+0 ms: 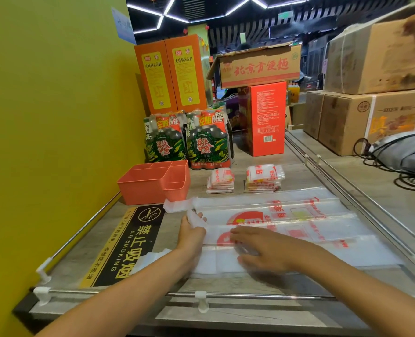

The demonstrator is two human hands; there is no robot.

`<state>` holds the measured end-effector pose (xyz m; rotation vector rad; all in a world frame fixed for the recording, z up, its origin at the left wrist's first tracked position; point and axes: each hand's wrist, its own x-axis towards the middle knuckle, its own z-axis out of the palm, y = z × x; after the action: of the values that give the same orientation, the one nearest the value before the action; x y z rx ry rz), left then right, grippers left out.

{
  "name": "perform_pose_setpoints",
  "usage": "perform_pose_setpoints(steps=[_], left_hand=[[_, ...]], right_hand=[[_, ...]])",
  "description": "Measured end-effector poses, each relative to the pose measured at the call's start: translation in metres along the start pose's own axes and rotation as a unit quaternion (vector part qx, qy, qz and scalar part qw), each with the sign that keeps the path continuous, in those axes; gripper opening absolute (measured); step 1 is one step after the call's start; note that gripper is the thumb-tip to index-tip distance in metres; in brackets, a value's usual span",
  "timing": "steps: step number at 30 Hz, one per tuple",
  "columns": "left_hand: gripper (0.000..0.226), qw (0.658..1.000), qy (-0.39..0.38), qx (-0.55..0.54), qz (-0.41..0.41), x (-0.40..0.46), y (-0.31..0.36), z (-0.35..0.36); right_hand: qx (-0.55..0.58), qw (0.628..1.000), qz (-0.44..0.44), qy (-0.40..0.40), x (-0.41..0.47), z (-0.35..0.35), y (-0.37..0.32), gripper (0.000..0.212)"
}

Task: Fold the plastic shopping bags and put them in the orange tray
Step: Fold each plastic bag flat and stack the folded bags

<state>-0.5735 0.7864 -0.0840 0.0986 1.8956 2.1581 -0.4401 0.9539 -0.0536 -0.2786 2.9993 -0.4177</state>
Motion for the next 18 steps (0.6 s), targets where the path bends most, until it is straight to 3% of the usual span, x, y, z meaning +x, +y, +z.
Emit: perform_pose_setpoints(steps=[3, 7, 14, 18], left_hand=[[0.063, 1.000, -0.005, -0.017, 0.002, -0.005, 0.004, -0.001], [0.073, 0.999, -0.006, -0.033, -0.008, -0.002, 0.002, -0.003], [0.026, 0.998, 0.002, -0.057, -0.042, 0.003, 0.002, -0.005], [0.047, 0.998, -0.045, 0.038, -0.007, -0.002, -0.003, -0.006]], right_hand=[[0.002, 1.000, -0.025, -0.018, 0.019, -0.007, -0.018, 0.056], [0.053, 0.998, -0.019, 0.020, 0.033, -0.001, -0.029, 0.065], [0.080, 0.996, -0.043, 0.025, 0.041, 0.021, -0.029, 0.077], [0.085, 0.995, -0.042, 0.013, 0.043, 0.021, -0.030, 0.073]])
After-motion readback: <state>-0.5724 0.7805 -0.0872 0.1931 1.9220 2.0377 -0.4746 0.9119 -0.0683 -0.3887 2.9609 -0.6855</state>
